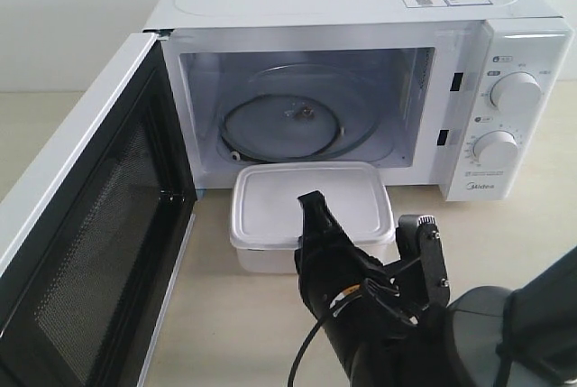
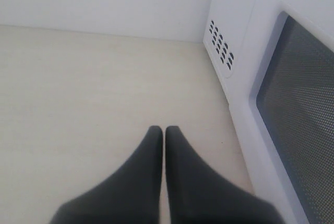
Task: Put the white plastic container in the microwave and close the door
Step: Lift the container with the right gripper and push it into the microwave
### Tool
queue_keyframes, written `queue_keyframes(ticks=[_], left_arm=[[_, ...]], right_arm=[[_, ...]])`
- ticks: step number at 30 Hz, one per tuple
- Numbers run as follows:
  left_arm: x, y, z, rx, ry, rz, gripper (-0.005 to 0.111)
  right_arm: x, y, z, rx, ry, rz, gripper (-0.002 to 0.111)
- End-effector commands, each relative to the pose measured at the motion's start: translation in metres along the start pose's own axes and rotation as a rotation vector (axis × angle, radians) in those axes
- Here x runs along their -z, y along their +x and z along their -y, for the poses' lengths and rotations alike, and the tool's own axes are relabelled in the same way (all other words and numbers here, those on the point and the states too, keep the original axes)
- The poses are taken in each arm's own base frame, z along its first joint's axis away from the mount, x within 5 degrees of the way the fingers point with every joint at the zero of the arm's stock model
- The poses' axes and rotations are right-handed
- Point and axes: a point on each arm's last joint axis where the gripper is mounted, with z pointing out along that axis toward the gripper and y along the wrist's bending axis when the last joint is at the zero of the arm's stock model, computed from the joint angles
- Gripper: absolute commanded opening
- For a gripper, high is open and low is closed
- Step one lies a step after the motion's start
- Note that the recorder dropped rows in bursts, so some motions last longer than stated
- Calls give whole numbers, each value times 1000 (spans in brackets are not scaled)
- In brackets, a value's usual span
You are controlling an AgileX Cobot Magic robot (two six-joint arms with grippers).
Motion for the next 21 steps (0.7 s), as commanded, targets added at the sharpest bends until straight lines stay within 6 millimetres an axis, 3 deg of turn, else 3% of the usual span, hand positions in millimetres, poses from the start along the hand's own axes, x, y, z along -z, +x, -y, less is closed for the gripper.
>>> queue_keyframes(ticks=[1, 12, 21], left_arm=[[0, 1, 0, 7, -4, -1, 4], [0, 1, 0, 7, -4, -1, 4], [0, 1, 0, 7, -4, -1, 4]], right_arm=[[5, 3, -10, 70, -57, -45, 0], [33, -21, -15, 107, -123, -39, 0], [38, -16, -15, 80, -164, -75, 0]])
